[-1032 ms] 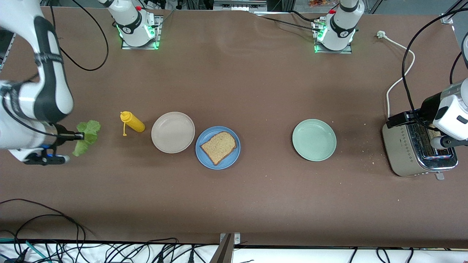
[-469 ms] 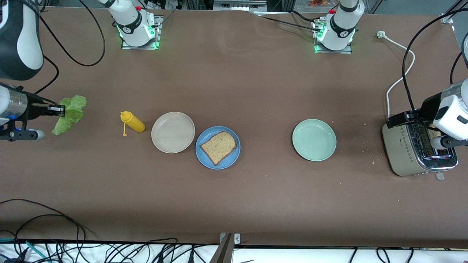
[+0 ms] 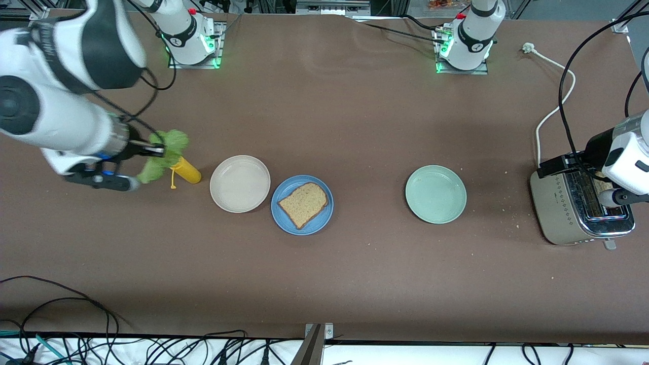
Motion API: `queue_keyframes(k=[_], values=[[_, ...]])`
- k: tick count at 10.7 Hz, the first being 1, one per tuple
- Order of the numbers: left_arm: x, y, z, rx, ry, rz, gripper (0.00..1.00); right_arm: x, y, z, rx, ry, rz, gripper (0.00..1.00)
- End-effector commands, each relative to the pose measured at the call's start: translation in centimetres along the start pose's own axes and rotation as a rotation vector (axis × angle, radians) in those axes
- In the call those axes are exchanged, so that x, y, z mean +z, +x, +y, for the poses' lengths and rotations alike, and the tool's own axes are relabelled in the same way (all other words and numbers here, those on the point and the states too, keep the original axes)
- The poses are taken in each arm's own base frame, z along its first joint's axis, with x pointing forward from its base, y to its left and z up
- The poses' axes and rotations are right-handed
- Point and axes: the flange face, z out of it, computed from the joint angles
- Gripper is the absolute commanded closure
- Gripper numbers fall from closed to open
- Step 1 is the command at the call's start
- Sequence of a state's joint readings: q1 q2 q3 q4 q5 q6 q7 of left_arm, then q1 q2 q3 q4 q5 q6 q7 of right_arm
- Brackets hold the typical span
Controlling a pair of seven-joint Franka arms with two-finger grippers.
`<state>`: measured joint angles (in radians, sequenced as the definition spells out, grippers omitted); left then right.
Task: Make sandwich in blue plate with both arms
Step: 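Lift the lettuce leaf and carry it toward the blue plate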
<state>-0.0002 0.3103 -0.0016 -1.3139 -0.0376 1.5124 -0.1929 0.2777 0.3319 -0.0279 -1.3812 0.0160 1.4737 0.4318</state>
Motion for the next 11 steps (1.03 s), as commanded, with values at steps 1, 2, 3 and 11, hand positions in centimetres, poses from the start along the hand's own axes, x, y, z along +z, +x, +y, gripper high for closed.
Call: queue_keyframes(k=[1,2,3,11], values=[[-0.4,-0.2,-0.2,0.02,0.019,0.005,0.0,3.1,-0.6,-7.7,0.092,0.049,-0.024,1.0],[-0.3,-0.2,-0.2,0.02,0.021,0.004,0.0,4.8,-0.8,-10.5,0.127,0.046,-0.019,1.0],[-0.3,-0.2,-0.3,0.018,0.019,0.003,0.0,7.0,-1.1,-13.5,0.134,0.046,-0.024,1.0],[0.2,0.0,-0.6,0.01,0.019,-0.006,0.0,20.1,-1.1,-26.1,0.321,0.183,-0.003,1.0]])
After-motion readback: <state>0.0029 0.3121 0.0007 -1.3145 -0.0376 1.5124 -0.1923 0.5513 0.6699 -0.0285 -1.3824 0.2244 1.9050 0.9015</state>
